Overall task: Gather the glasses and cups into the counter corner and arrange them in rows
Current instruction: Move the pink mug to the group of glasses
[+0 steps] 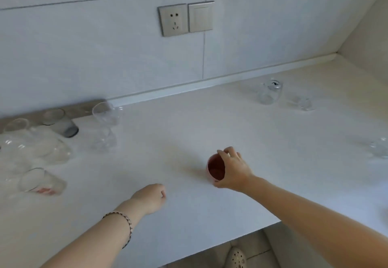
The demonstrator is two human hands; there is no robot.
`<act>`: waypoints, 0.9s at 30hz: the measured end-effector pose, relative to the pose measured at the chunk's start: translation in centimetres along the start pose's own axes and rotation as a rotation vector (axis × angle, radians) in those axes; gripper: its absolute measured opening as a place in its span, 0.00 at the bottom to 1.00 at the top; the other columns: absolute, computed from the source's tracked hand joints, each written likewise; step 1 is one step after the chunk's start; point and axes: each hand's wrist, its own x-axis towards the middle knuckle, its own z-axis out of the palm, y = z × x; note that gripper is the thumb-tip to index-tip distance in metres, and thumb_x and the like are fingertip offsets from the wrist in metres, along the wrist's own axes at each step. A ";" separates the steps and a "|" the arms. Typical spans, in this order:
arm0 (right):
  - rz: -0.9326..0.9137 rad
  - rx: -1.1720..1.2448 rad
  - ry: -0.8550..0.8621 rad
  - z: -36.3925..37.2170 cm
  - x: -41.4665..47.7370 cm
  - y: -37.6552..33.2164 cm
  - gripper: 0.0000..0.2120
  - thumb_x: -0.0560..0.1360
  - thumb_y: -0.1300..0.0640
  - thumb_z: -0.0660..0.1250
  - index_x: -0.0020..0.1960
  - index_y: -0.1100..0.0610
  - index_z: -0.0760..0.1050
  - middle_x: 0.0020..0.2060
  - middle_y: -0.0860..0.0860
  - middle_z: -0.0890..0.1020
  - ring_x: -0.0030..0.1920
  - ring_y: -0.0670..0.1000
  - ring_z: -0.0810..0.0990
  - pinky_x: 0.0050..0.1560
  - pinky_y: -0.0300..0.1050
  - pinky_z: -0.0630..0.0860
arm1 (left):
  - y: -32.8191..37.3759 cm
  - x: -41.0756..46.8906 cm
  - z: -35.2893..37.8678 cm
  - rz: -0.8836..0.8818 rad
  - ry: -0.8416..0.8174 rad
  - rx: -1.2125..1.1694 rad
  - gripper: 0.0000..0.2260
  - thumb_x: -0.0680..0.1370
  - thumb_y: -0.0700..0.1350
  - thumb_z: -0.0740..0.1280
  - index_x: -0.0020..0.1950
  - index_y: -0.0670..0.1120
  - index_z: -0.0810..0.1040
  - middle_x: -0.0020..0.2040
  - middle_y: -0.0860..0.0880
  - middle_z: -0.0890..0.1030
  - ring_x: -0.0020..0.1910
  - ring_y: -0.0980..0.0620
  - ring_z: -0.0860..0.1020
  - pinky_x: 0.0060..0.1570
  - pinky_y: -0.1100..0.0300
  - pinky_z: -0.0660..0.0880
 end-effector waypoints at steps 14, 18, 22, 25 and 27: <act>-0.227 -0.108 -0.086 9.8 7.0 -28.5 0.47 0.66 0.45 0.74 0.76 0.56 0.53 0.70 0.50 0.64 0.69 0.54 0.67 0.65 0.49 0.70 | -26.9 -8.9 -2.0 -0.261 0.076 -0.232 0.12 0.77 0.44 0.58 0.34 0.55 0.65 0.48 0.52 0.73 0.51 0.49 0.75 0.57 0.57 0.72; -0.214 -0.181 -0.073 11.6 8.8 -31.5 0.47 0.67 0.47 0.74 0.75 0.56 0.51 0.70 0.52 0.64 0.68 0.55 0.67 0.62 0.49 0.71 | -29.6 -9.8 -1.3 -0.309 0.081 -0.279 0.13 0.77 0.44 0.57 0.33 0.55 0.64 0.47 0.52 0.73 0.48 0.51 0.72 0.51 0.59 0.70; -0.185 -0.176 -0.055 12.2 9.5 -32.6 0.47 0.67 0.49 0.75 0.76 0.56 0.49 0.70 0.52 0.64 0.68 0.55 0.66 0.60 0.50 0.72 | -30.7 -10.0 -0.6 -0.301 0.057 -0.291 0.08 0.78 0.45 0.57 0.39 0.54 0.67 0.48 0.52 0.73 0.48 0.51 0.72 0.48 0.61 0.67; -0.138 -0.128 -0.054 12.6 9.1 -31.9 0.49 0.68 0.51 0.74 0.77 0.58 0.45 0.71 0.53 0.63 0.70 0.55 0.65 0.62 0.50 0.71 | -30.3 -9.6 -0.6 -0.271 0.034 -0.272 0.09 0.78 0.45 0.57 0.38 0.55 0.67 0.49 0.52 0.73 0.50 0.50 0.73 0.52 0.59 0.70; -0.064 -0.110 -0.109 12.9 8.4 -30.3 0.47 0.70 0.55 0.73 0.76 0.59 0.46 0.70 0.54 0.65 0.69 0.55 0.67 0.62 0.49 0.71 | -29.6 -9.0 -0.9 -0.249 0.015 -0.246 0.12 0.77 0.45 0.57 0.34 0.55 0.64 0.49 0.53 0.73 0.54 0.49 0.75 0.54 0.59 0.70</act>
